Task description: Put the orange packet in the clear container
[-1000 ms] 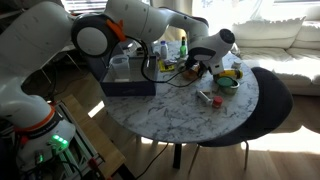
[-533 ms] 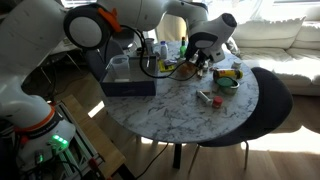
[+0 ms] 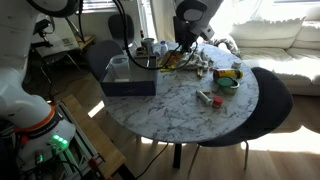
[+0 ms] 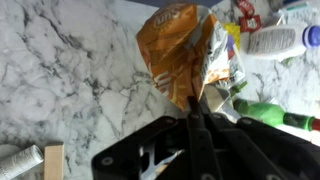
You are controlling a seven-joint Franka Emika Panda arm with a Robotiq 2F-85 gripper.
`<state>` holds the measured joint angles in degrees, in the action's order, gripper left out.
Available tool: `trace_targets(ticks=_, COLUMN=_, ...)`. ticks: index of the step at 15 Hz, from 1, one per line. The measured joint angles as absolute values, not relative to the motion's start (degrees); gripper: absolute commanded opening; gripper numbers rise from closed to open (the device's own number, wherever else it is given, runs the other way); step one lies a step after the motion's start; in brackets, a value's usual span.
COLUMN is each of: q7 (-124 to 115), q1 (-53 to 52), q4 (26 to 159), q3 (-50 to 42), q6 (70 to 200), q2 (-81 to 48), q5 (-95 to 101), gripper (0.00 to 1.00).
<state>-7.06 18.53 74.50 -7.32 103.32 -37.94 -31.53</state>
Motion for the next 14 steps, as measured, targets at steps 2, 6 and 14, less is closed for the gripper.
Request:
trace_targets(ticks=2, q7=-1.7, q1=17.3, q4=79.3, q3=-6.7, q6=103.3, q2=-33.9, q5=-31.1, gripper=0.00)
trace_targets(ticks=6, q7=8.7, q1=16.9, q4=88.6, q3=-4.0, q6=103.4, q2=-26.2, q5=-31.3, gripper=0.00)
trace_targets(ticks=14, q7=22.0, q1=16.7, q4=102.9, q3=-2.9, q6=104.7, q2=-14.0, q5=-36.1, gripper=0.00)
